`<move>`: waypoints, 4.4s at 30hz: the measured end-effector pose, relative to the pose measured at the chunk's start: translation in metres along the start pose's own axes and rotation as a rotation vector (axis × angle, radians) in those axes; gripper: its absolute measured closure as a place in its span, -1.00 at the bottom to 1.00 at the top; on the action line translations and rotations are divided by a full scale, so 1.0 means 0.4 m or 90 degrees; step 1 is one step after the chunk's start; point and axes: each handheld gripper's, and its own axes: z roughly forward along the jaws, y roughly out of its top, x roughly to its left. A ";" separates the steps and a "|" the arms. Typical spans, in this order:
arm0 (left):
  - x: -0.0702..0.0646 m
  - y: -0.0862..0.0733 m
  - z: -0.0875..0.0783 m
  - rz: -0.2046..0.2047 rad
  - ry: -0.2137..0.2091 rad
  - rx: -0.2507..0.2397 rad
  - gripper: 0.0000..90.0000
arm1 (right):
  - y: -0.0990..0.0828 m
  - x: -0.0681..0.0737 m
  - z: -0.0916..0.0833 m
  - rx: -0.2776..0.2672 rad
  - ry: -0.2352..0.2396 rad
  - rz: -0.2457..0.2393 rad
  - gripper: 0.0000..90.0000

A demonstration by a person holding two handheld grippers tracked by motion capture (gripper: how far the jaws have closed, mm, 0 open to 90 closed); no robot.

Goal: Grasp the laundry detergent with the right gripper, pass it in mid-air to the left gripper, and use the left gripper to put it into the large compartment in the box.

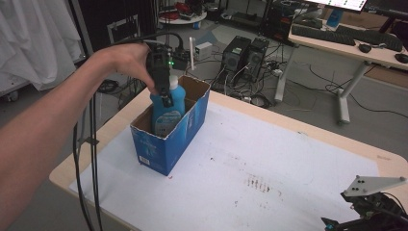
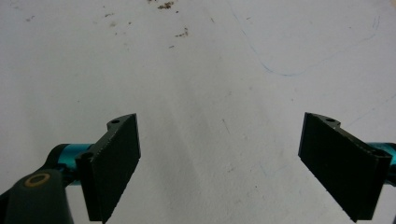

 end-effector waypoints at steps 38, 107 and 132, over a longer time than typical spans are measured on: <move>-0.005 -0.007 0.136 0.057 -0.001 0.028 -0.17 | -0.003 0.012 0.018 0.012 0.005 -0.001 -0.73; -0.257 0.371 0.033 0.268 0.027 0.017 -0.46 | 0.016 0.027 -0.009 0.011 0.003 -0.002 -0.73; -0.353 0.438 0.314 0.300 -0.023 0.038 -0.61 | 0.061 0.028 0.002 0.019 0.007 -0.006 -0.73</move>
